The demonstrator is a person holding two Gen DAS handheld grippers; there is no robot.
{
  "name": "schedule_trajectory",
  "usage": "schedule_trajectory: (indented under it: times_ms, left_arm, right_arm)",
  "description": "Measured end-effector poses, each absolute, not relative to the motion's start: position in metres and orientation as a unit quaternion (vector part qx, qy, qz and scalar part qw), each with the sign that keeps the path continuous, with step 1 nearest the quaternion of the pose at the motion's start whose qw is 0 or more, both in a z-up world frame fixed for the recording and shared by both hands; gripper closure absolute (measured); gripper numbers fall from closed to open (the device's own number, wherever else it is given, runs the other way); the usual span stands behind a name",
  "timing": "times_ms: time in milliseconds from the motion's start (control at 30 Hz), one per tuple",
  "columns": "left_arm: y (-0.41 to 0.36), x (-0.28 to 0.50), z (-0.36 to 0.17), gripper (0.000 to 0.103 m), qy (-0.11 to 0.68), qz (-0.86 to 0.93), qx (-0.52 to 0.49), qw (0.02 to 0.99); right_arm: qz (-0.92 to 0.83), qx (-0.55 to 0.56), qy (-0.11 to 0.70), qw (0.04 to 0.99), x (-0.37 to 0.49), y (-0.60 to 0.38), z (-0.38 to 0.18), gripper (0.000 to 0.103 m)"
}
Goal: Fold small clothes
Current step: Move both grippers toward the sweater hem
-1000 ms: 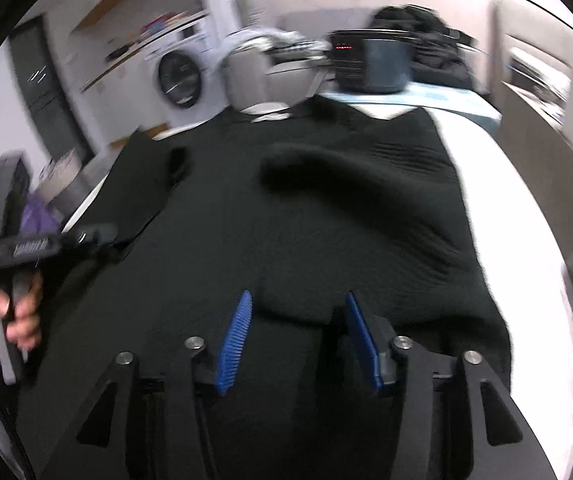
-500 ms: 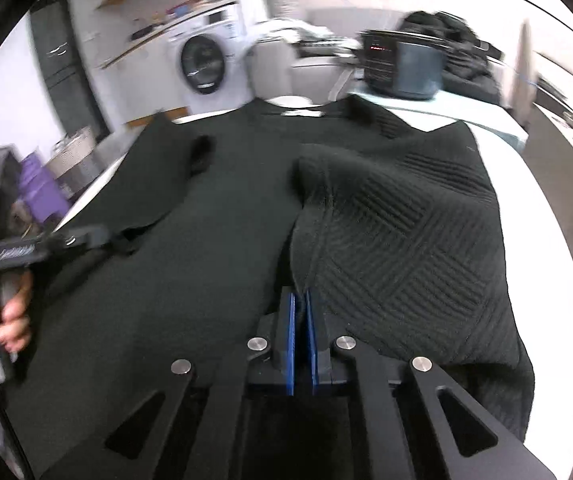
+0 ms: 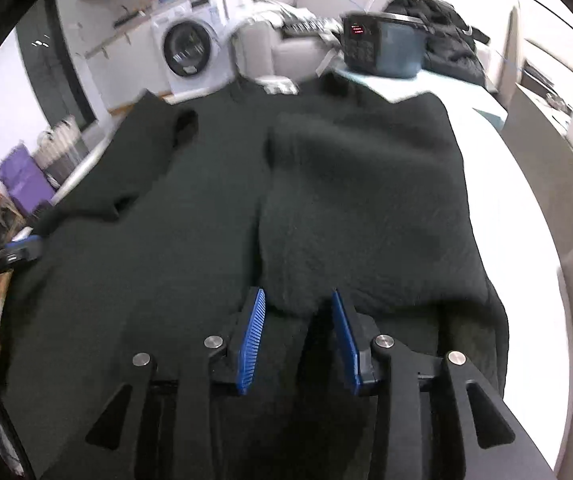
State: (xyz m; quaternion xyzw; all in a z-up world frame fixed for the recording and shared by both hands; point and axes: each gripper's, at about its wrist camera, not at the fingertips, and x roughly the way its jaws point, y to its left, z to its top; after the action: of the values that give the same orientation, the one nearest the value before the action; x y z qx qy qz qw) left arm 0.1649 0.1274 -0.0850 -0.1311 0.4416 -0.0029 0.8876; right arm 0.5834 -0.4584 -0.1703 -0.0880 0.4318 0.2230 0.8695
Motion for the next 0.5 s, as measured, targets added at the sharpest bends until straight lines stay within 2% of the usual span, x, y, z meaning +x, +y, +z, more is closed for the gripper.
schedule_trajectory:
  times_ms: [33, 100, 167, 267, 367, 500]
  left_arm:
    - [0.124, 0.153, -0.084, 0.014, 0.442, -0.004, -0.118, 0.889]
    - [0.121, 0.135, -0.082, 0.001, 0.439, -0.008, -0.106, 0.892]
    - [0.121, 0.114, -0.079, 0.001, 0.434, -0.011, -0.104, 0.895]
    - [0.13, 0.084, -0.078, 0.001, 0.435, -0.006, -0.105, 0.894]
    - [0.143, 0.057, -0.072, 0.001, 0.43, 0.019, -0.107, 0.896]
    - [0.162, 0.028, -0.066, 0.001, 0.418, 0.045, -0.114, 0.9]
  right_arm:
    - [0.223, -0.085, 0.431, 0.87, 0.578, -0.459, -0.17, 0.067]
    - [0.236, -0.076, 0.422, 0.872, 0.562, -0.464, -0.163, 0.066]
    - [0.237, -0.071, 0.413, 0.876, 0.542, -0.472, -0.159, 0.058]
    - [0.242, -0.054, 0.412, 0.877, 0.509, -0.487, -0.156, 0.057]
    - [0.231, -0.043, 0.411, 0.881, 0.482, -0.505, -0.155, 0.05]
    - [0.214, -0.024, 0.405, 0.889, 0.447, -0.533, -0.151, 0.049]
